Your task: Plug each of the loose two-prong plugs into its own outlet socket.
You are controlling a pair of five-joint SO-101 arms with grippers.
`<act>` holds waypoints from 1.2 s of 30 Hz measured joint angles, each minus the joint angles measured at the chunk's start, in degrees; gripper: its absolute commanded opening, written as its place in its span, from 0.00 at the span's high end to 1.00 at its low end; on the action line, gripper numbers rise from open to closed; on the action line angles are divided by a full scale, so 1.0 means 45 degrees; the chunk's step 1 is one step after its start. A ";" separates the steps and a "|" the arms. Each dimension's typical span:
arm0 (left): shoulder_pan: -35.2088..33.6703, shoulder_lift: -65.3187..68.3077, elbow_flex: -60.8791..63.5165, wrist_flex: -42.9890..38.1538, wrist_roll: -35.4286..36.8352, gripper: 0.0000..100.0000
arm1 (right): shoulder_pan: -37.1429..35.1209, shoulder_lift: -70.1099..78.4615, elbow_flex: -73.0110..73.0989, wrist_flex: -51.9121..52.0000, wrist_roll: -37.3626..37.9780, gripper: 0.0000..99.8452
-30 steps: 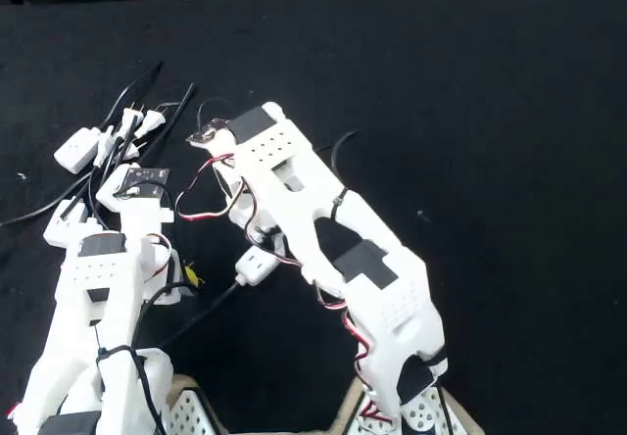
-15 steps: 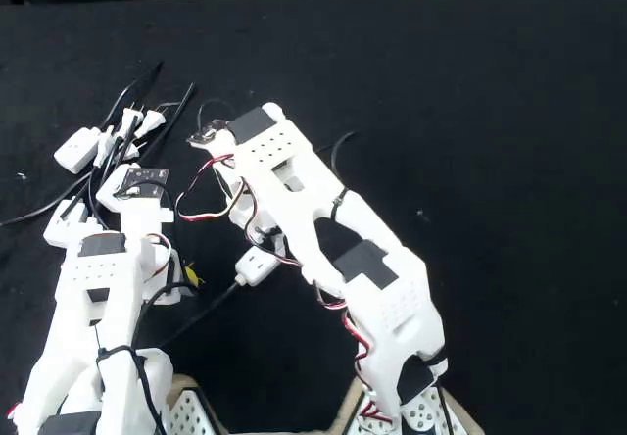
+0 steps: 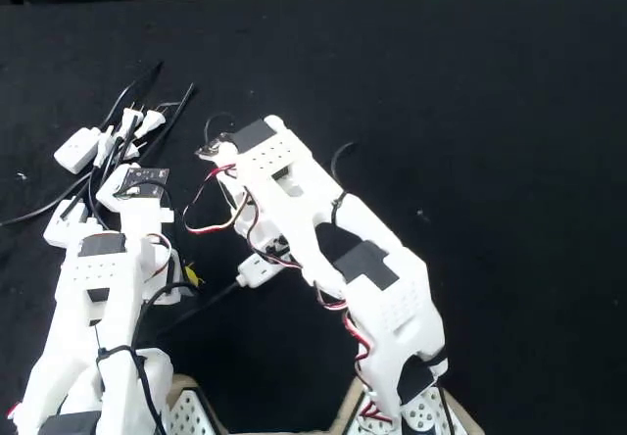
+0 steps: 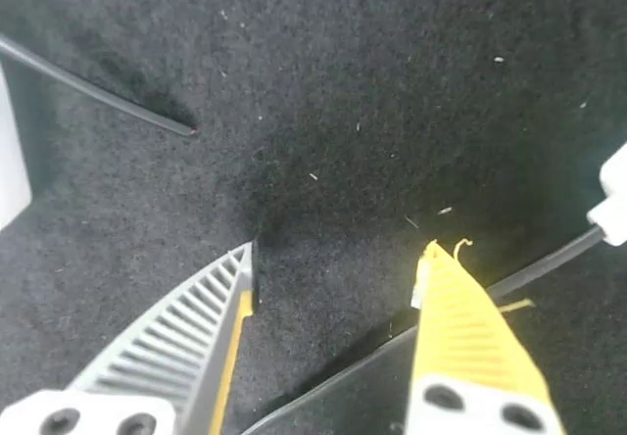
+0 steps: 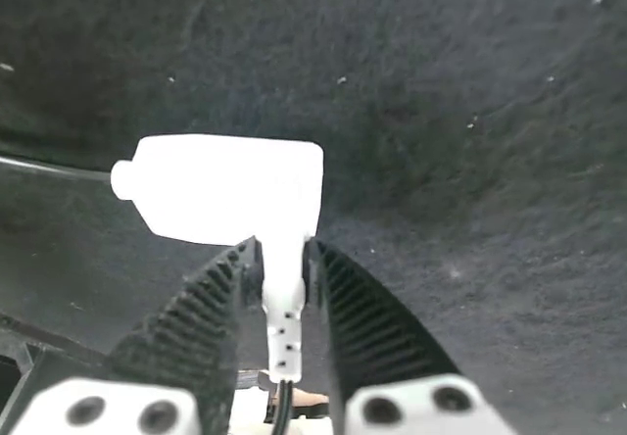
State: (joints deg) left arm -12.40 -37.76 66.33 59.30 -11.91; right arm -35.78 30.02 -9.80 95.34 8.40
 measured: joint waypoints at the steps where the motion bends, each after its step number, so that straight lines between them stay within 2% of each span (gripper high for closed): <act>1: 0.0000 0.0000 0.0000 0.0000 0.0000 0.73 | 0.0000 0.0000 0.0000 -0.0039 0.0000 0.99; 8: 0.0000 0.0000 0.0000 0.0000 0.0000 0.73 | 0.0000 -0.0039 0.0215 -0.1114 0.0000 0.99; 16: 0.0000 0.0000 0.0000 0.0000 0.0000 0.73 | 0.0000 -0.0059 0.0313 -0.1270 0.0254 0.99; 28: 0.0000 0.0000 0.0000 0.0000 0.0000 0.73 | 0.2325 -0.0684 0.0391 -0.1426 0.1661 0.99; 36: 0.0000 0.0000 0.0000 0.0000 0.0000 0.73 | 0.2462 -0.1035 0.0606 -0.1543 0.2637 0.99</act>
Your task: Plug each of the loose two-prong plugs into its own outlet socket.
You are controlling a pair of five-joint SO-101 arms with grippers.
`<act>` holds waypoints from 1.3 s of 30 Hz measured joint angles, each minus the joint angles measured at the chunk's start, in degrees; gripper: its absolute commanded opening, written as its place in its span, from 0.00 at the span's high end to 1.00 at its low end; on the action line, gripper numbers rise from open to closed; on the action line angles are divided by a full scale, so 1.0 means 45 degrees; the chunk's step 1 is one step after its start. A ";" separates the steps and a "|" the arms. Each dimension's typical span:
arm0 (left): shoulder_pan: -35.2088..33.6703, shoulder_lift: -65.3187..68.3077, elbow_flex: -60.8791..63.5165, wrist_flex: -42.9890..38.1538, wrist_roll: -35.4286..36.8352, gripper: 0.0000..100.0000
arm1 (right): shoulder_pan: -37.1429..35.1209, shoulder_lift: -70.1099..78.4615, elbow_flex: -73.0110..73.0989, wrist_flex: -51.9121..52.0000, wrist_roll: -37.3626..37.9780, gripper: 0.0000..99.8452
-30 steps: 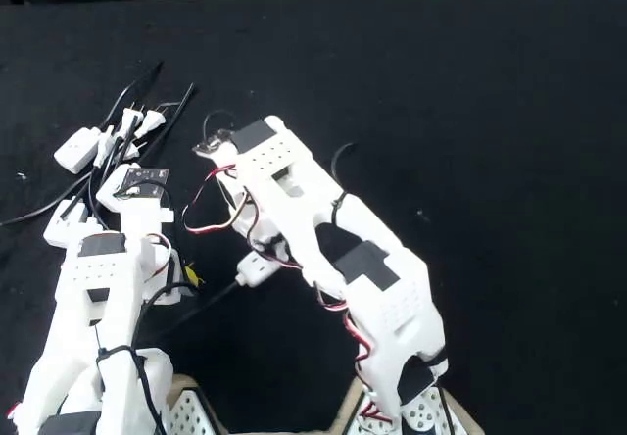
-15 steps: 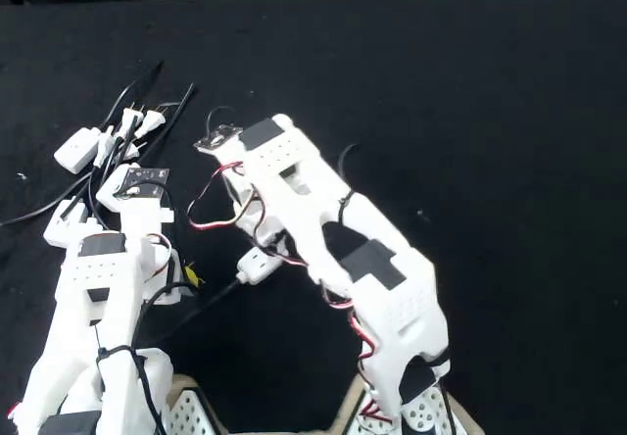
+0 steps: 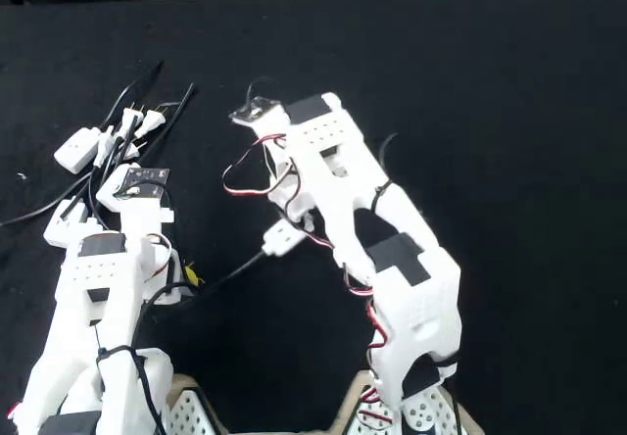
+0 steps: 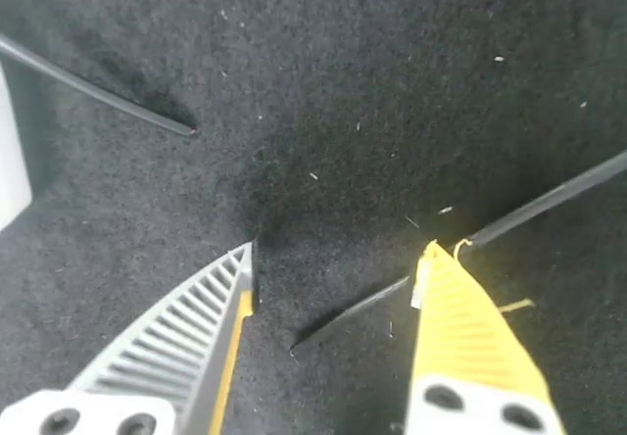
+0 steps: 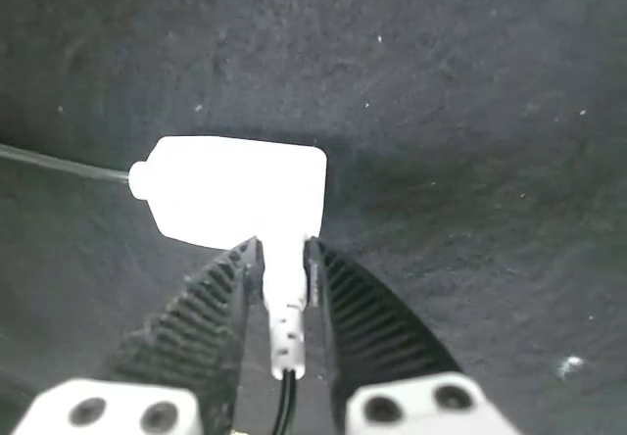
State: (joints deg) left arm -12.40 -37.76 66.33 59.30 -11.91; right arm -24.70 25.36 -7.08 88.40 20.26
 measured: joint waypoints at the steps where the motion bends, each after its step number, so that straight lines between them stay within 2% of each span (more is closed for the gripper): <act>1: 0.0000 0.0000 0.0000 0.0000 0.0000 0.73 | 0.0000 0.0000 0.0137 -0.0195 0.0039 0.99; 17: 0.0000 0.0000 0.0000 0.0000 0.0000 0.73 | 0.0000 -0.0020 0.0957 -0.1700 0.0137 0.99; 19: 0.0000 0.0000 0.0000 0.0000 0.0000 0.73 | 0.0000 -0.0078 0.1035 -0.1778 0.0137 0.96; 24: 0.0000 0.0000 0.0000 0.0000 0.0000 0.73 | -0.0078 0.0000 0.1035 -0.1797 -0.0254 0.81; 35: 0.0000 0.0000 0.0000 0.0000 0.0000 0.73 | -0.0567 0.0098 -0.1426 -0.1055 0.0156 0.82; 39: 0.0000 0.0000 0.0000 0.0000 0.0000 0.73 | -0.1133 -0.0781 -0.2266 -0.0195 0.1016 0.74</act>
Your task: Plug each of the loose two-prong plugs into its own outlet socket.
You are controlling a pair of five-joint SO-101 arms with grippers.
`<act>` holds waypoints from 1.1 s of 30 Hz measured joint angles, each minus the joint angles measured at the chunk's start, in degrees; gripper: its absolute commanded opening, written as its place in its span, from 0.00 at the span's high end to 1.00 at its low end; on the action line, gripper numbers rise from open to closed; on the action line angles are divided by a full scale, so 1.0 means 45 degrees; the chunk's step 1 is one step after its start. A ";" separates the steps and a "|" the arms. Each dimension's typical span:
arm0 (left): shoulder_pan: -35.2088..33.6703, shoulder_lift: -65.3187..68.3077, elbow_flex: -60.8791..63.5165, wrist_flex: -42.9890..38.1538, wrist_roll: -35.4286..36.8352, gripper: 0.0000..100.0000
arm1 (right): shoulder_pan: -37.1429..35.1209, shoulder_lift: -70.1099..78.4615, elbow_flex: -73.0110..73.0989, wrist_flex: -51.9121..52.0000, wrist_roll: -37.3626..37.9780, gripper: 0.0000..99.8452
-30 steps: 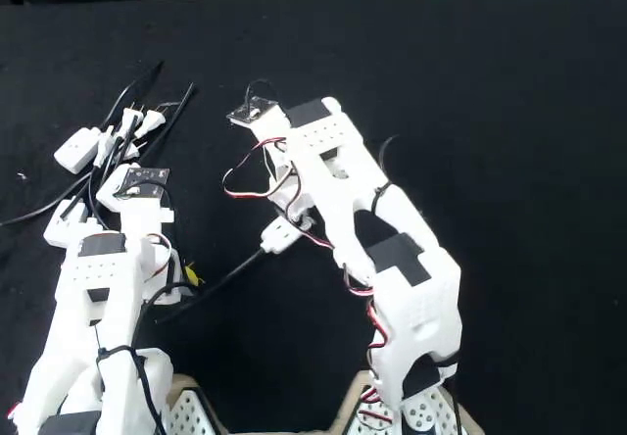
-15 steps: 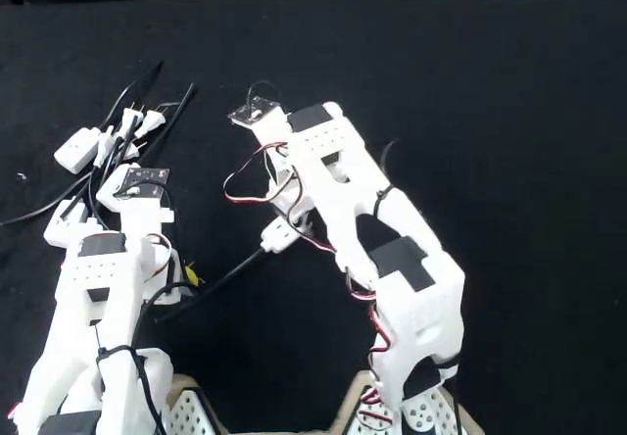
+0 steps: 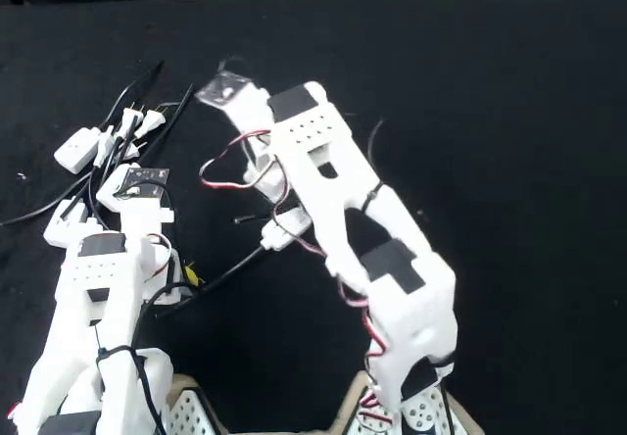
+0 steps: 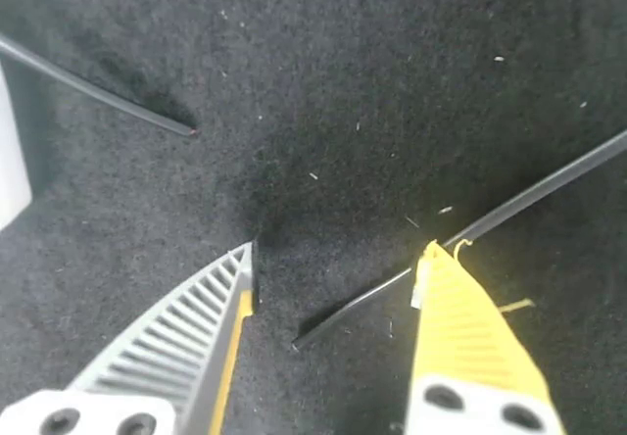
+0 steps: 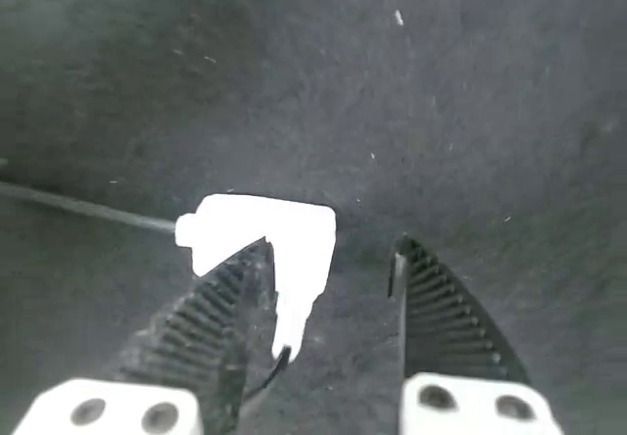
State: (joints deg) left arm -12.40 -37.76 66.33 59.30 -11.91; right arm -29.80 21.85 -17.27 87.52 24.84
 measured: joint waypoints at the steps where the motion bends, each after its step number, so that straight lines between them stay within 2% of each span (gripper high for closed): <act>1: 0.0000 0.0000 0.0000 0.0000 0.0000 0.73 | -0.0176 -0.0293 -0.0059 0.0176 0.0371 0.71; 4: 0.0000 0.0000 0.0000 0.0000 0.0000 0.73 | -0.0625 -0.0703 -0.0059 0.0684 0.1778 0.67; 9: 0.0000 0.0000 0.0000 0.0000 0.0000 0.73 | -0.0645 -0.0996 -0.0059 0.0762 0.4103 0.67; 16: 0.0000 0.0000 0.0000 0.0000 0.0000 0.73 | -0.0645 -0.3556 -0.1836 0.2090 0.4337 0.67; 20: 0.0000 0.0000 0.0000 0.0000 0.0000 0.73 | -0.0645 -0.5607 -0.1524 0.2618 0.4767 0.67; 24: 0.0000 0.0000 0.0000 0.0000 0.0000 0.73 | -0.0508 -0.7658 0.0899 0.2618 0.6271 0.67; 33: 0.0000 0.0000 0.0000 0.0000 0.0000 0.73 | -0.0508 -1.2405 0.8889 0.2618 1.0335 0.68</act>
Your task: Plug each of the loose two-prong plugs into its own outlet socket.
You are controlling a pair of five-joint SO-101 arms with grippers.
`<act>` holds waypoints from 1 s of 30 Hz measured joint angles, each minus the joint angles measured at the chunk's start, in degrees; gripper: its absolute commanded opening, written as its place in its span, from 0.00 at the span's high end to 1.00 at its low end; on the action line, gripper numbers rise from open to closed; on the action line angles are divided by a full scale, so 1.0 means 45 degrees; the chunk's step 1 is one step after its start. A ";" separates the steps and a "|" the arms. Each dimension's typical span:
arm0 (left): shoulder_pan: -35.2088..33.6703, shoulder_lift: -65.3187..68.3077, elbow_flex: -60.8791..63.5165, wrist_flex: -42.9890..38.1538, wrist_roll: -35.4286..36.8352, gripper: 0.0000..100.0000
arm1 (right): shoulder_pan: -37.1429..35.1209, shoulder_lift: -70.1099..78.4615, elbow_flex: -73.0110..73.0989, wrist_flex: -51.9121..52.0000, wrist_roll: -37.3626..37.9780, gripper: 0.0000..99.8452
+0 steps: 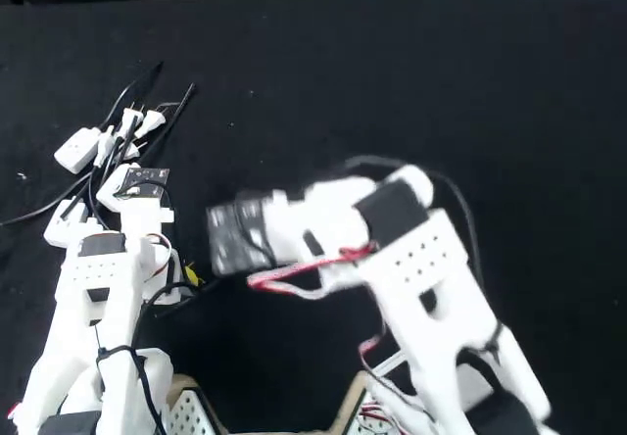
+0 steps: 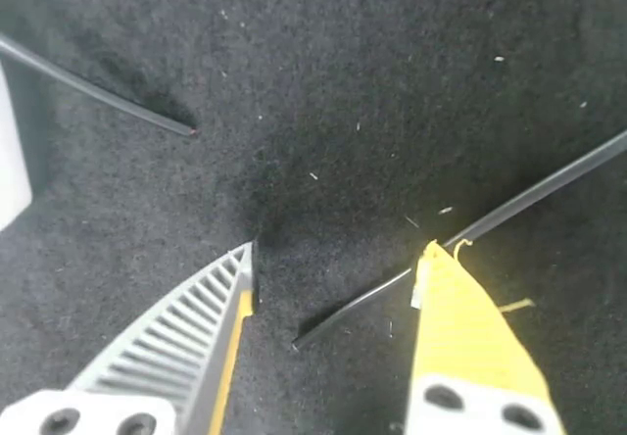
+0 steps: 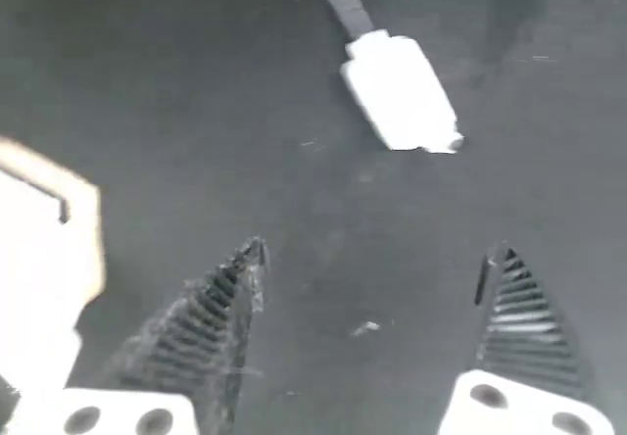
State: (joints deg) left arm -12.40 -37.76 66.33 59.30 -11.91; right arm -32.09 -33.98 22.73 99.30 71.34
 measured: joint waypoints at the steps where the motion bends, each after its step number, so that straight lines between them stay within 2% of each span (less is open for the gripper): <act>1: 0.0000 0.0000 0.0000 0.0000 0.0000 0.73 | 0.0000 -0.0293 0.0762 0.0000 0.0332 0.69; 5: 0.0000 0.0000 0.0000 0.0000 0.0000 0.73 | -0.0723 -0.0664 0.3302 -0.0117 0.0840 0.73; 7: 0.0000 0.0000 0.0000 0.0000 0.0000 0.73 | -0.1309 -0.0664 0.4376 -0.0899 0.0801 0.73; 11: -0.0352 0.0000 0.0000 0.0000 0.0000 0.73 | -0.2032 -0.0371 0.5744 -0.4024 -0.0938 0.73; 15: -0.1192 0.0000 0.0000 0.0000 0.0000 0.73 | -0.2149 0.1016 0.5724 -0.5802 -0.1563 0.73; 25: -0.2208 0.0000 0.0000 0.0000 0.0000 0.73 | -0.2149 0.5919 0.2520 -0.6037 -0.1387 0.73; 30: -0.2247 0.0000 0.0000 0.0000 0.0000 0.73 | -0.2149 0.6662 0.1465 -0.6037 -0.1368 0.62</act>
State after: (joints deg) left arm -22.51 -37.76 66.33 59.30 -11.91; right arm -41.76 -4.00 29.32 72.13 65.19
